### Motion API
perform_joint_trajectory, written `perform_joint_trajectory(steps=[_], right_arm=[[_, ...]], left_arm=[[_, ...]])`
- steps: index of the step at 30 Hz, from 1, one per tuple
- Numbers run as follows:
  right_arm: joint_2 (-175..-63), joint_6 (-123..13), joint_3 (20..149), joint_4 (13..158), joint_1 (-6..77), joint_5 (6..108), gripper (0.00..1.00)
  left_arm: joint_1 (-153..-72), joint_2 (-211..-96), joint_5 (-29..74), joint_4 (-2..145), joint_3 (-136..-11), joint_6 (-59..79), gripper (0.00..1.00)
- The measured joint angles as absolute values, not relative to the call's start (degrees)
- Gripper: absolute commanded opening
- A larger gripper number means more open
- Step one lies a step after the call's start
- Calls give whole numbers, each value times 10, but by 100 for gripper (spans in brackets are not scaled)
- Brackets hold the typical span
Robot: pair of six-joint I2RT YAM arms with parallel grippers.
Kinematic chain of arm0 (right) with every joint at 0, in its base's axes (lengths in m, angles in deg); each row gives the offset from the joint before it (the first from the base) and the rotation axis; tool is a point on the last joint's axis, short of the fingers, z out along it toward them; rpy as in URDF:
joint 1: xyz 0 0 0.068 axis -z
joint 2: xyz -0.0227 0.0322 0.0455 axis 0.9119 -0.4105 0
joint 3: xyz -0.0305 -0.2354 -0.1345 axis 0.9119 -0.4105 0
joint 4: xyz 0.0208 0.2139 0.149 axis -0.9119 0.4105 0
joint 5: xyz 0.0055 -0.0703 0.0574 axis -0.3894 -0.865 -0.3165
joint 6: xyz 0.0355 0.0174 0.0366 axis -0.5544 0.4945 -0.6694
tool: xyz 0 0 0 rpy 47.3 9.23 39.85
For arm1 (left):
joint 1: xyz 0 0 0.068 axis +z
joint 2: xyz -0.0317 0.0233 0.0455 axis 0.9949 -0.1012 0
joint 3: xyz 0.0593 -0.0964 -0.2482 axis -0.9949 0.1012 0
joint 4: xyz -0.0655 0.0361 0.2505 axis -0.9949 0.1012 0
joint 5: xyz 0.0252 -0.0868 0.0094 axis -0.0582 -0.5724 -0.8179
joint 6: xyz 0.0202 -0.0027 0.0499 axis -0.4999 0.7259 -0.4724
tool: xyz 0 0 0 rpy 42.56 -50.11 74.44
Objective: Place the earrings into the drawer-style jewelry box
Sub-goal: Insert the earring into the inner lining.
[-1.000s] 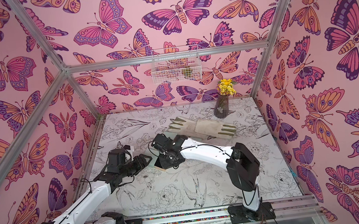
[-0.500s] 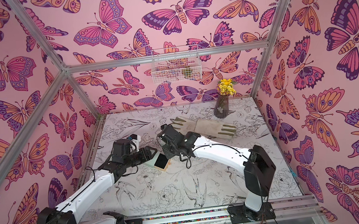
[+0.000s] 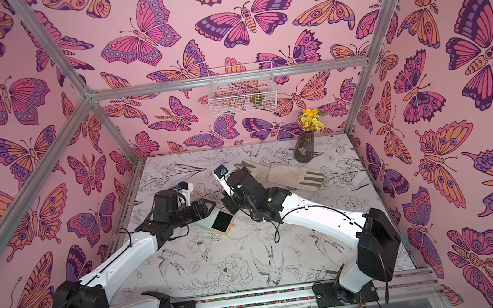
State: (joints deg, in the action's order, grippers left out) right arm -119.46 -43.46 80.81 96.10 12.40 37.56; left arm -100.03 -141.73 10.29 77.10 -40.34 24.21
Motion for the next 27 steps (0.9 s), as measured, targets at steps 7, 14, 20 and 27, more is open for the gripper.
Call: perform_joint_trajectory(steps=[7,14,20,27], right_arm=[[-1254,-433,738,882,131,436,0],[-1325,-450,729,835,157,511,0],[-1361,-454,729,789,163,534,0],[-1389,-449,729,765,163,540,0]], left_arm=[[-976,-1468,76,753,-398,258,70],[-962,-1493,65,752,-389,274,69],[-961,-1542,48,746,-389,276,69],[-961,-1549,43,734,-391,286,69]])
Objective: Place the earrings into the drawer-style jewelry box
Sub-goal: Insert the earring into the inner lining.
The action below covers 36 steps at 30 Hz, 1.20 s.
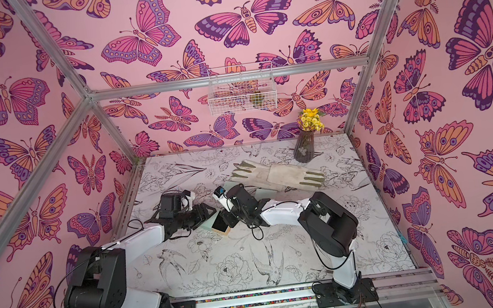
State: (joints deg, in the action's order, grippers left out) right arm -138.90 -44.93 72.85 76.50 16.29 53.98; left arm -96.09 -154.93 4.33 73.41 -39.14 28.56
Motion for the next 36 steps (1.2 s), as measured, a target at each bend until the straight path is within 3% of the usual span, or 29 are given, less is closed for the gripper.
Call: perform_joint_trajectory(steps=[36], right_arm=[[-1443,-395,730,732,163,507,0]], left_arm=[[-961,-1550,43,734,-391,289,69]])
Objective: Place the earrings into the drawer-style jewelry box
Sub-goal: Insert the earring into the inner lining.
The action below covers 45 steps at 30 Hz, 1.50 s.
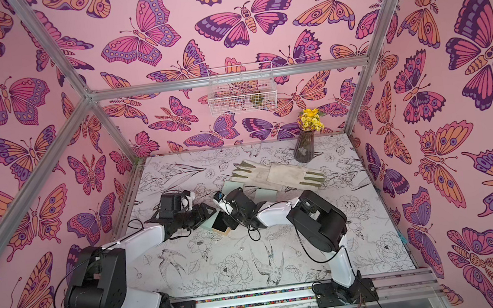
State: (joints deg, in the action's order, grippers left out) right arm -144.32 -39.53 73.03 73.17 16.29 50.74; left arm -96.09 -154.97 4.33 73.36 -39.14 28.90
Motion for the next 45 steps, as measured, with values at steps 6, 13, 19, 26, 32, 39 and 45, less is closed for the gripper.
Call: perform_joint_trajectory(steps=[6,13,19,26,32,39,45], right_arm=[[-1445,-391,733,732,163,507,0],[-1454,-388,739,734,163,508,0],[-1458,-384,741,736,161,511,0],[-1462,-372,751,751,157,512,0],[-1462,-361,755,764,153,511,0],[-1472,-359,769,781,152,510,0],[-1477,-359,781,798,151,507,1]], left_arm=[[-961,-1550,43,734,-391,289,69],[-961,-1550,43,734,-391,289,69],[-961,-1550,43,734,-391,289,69],[-961,-1550,43,734,-391,289,69],[-961,-1550,43,734,-391,289,69],[-961,-1550,43,734,-391,289,69],[-961,-1550,43,733,-391,289,69]])
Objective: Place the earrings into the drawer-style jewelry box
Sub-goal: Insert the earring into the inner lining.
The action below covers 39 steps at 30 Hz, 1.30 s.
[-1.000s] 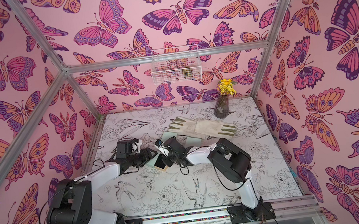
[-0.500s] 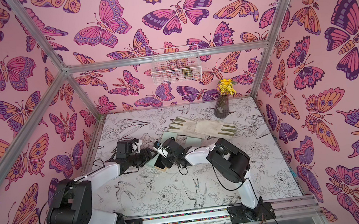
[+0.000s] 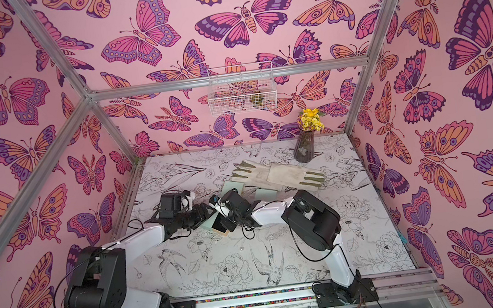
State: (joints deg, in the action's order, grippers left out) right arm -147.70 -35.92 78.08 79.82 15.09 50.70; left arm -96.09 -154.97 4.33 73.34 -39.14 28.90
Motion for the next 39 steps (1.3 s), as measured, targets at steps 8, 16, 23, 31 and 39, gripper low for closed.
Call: perform_joint_trajectory(steps=[8,16,23,31,39], right_arm=[[-1477,-362,781,798,151,507,18],[-1477,-363,784,798,150,502,32],[-1477,-364,785,798,150,501,39],[-1447,-375,779,803,150,494,39],[-1385,-403,754,794,151,485,37]], left_arm=[[-961,-1550,43,733,-391,289,69],[-961,-1550,43,734,-391,289,69],[-961,-1549,43,734,-391,289,69],[-961,-1549,43,734,-391,289,69],[-961,-1549,43,734,-391,289,69]])
